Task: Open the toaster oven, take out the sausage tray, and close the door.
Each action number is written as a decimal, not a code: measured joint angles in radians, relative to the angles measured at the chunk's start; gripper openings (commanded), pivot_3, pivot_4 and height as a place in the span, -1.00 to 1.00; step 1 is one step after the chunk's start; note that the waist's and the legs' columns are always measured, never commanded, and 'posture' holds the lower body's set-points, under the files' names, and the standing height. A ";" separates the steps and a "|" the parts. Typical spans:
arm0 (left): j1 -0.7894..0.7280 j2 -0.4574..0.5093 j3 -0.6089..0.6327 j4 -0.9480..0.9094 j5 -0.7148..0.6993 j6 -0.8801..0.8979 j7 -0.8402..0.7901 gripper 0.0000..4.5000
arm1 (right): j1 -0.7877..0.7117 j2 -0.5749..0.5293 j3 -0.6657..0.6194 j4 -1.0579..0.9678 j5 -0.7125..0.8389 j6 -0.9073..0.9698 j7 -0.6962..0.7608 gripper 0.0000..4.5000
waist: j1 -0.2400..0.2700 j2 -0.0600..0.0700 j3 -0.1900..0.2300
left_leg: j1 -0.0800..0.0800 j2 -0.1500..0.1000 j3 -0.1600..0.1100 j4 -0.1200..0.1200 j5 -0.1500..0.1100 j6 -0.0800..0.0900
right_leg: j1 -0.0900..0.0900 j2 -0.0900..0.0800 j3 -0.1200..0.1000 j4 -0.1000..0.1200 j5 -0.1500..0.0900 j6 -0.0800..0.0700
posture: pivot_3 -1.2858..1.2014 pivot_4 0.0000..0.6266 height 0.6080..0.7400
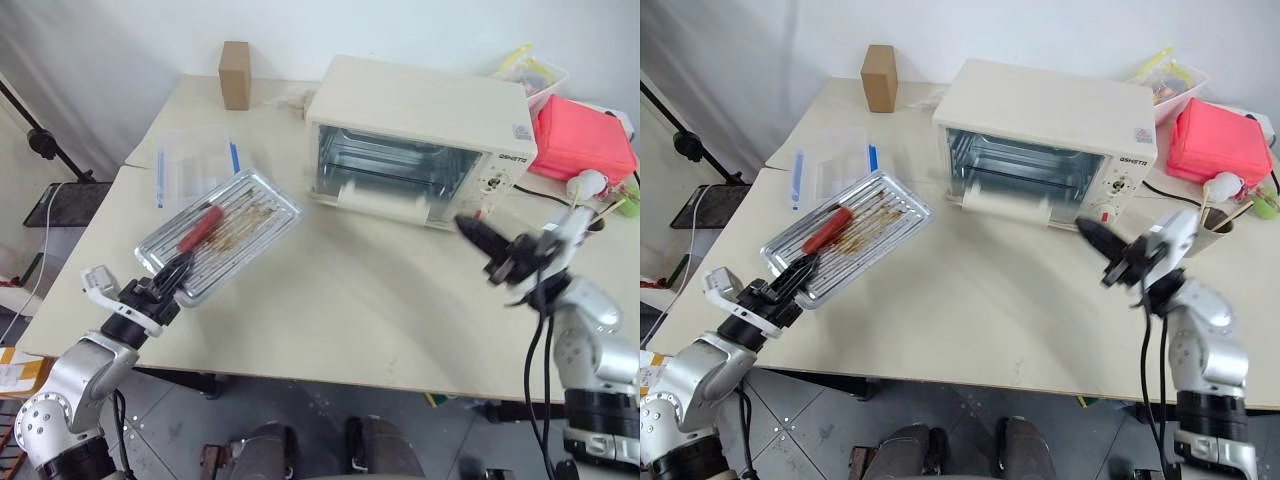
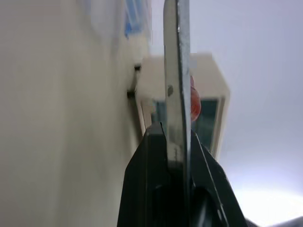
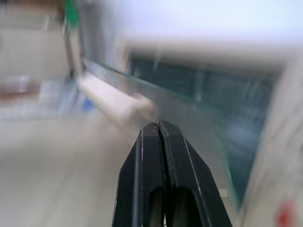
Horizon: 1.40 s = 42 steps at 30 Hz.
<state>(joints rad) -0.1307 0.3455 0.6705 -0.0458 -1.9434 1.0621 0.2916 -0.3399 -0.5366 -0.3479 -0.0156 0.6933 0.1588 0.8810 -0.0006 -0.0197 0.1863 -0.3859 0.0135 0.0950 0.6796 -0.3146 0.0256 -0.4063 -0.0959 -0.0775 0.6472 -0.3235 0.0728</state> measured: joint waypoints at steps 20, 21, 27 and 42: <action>-0.388 0.153 -0.529 0.405 0.386 0.312 -0.500 -1.00 | 0.628 -0.128 -0.141 -0.285 -0.045 -0.052 0.218 0.98 | 0.025 0.000 0.000 | 0.000 -0.001 0.001 0.000 0.000 0.000 | 0.002 0.001 0.001 -0.003 0.000 0.000 | 0.03 -0.52 1.00; -0.421 0.142 -0.559 0.420 0.442 0.313 -0.540 -1.00 | 0.655 -0.127 -0.153 -0.302 -0.045 -0.055 0.218 0.98 | 0.027 0.000 0.000 | 0.000 -0.001 0.001 -0.001 0.000 0.000 | 0.002 0.001 0.001 -0.003 0.000 0.000 | 0.03 -0.52 1.00; -0.582 0.103 -0.701 0.508 0.726 0.271 -0.769 -1.00 | 0.786 -0.114 -0.181 -0.343 -0.047 -0.074 0.220 0.98 | 0.027 0.001 -0.001 | 0.002 -0.001 0.001 -0.001 -0.001 0.000 | 0.005 0.001 0.001 -0.004 0.000 0.000 | 0.03 -0.52 1.00; -0.839 -0.062 -0.801 0.841 1.177 0.215 -1.038 -0.06 | 0.965 -0.021 -0.252 -0.459 -0.045 -0.094 0.146 1.00 | 0.050 0.011 -0.006 | 0.016 -0.002 0.000 -0.015 -0.008 -0.006 | 0.019 -0.001 0.002 -0.020 0.002 0.005 | 0.03 -0.52 1.00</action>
<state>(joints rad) -0.9699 0.2833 -0.1308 0.7952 -0.7666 1.2776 -0.7463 0.6253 -0.5576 -0.5997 -0.4749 0.6486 0.0646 1.0273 0.0489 -0.0092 0.1799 -0.3702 0.0111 0.0954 0.6650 -0.3223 0.0200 -0.3876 -0.0965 -0.0760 0.6269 -0.3210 0.0776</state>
